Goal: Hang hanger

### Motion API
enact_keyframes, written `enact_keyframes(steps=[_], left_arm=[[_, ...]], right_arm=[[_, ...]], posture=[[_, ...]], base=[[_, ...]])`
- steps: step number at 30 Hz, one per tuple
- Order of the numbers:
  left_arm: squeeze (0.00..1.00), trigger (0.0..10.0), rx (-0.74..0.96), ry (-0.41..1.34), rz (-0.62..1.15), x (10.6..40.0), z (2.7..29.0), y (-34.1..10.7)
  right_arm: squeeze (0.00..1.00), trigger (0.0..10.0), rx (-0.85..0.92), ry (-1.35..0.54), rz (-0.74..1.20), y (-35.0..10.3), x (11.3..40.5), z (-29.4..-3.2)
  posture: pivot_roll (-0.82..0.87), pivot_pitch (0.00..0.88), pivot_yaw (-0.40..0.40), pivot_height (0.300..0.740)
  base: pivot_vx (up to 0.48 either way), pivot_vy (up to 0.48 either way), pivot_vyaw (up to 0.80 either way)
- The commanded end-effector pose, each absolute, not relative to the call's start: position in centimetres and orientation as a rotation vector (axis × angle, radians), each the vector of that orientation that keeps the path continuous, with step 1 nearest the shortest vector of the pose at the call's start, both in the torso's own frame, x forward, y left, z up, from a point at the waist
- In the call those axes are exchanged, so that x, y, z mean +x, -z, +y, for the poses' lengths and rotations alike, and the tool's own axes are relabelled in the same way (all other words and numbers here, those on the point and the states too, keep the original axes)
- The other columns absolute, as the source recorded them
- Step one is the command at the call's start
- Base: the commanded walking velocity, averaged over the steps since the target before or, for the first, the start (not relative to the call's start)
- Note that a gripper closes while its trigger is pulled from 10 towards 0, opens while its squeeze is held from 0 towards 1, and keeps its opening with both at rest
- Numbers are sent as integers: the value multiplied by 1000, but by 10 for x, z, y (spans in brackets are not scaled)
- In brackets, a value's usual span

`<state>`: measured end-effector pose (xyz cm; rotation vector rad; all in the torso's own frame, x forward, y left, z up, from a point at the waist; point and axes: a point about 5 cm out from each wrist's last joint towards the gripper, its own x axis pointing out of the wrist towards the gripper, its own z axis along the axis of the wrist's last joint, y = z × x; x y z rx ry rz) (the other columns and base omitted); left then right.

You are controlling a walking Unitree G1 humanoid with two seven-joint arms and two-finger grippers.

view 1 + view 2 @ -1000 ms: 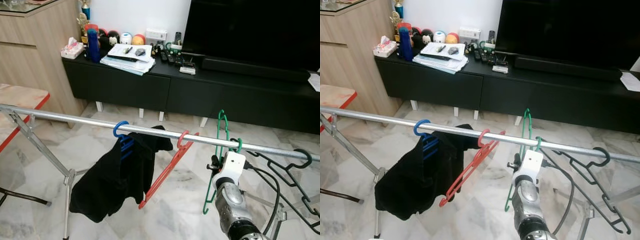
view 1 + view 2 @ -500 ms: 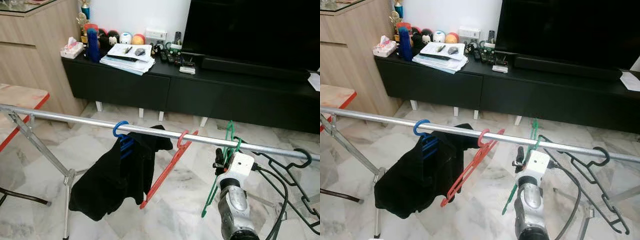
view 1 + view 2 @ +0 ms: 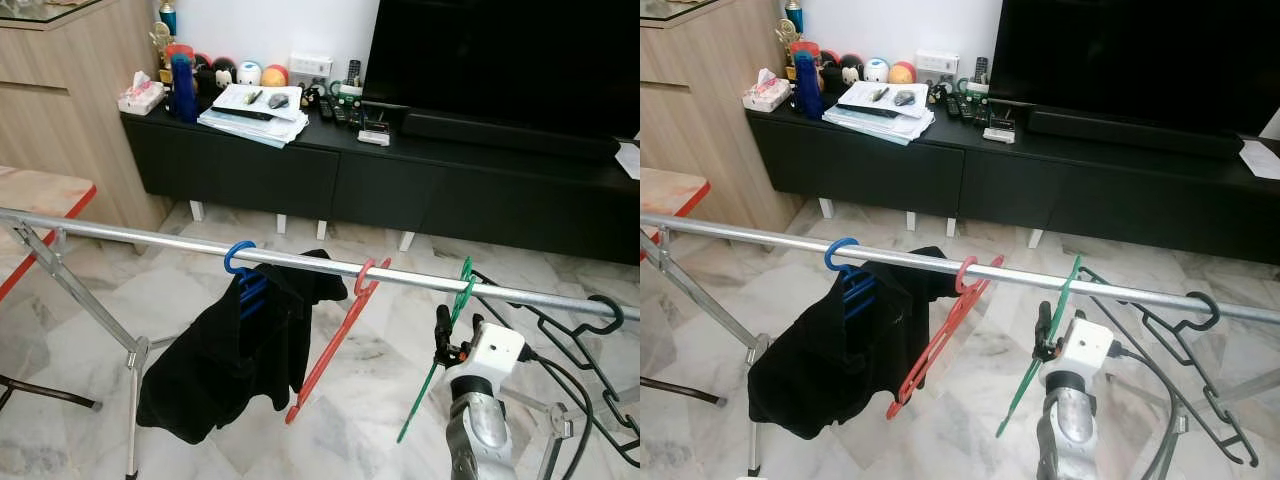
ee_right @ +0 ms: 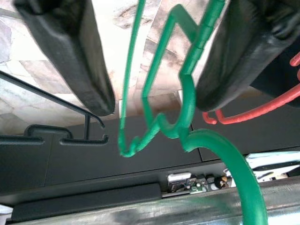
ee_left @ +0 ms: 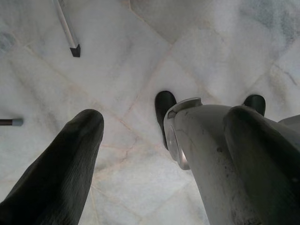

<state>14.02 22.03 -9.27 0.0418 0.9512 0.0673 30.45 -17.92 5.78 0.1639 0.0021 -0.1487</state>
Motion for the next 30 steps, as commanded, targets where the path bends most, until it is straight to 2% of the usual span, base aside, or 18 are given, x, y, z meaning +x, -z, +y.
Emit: enact_keyframes(steps=[1,16,30], left_arm=[[0,10000,46,-28,1053,114,209,104],[0,10000,64,-11,1074,109,201,107],[0,10000,76,-33,1064,113,224,102]], right_arm=[[1000,10000,162,155,-16,-60,300,-183],[1000,10000,145,173,-82,-62,268,-194],[1000,10000,126,229,-35,-53,247,-201]], posture=[[8,99,-82,740],[4,72,-85,740],[5,66,-88,740]], base=[[0,0,0],[0,0,0],[0,0,0]])
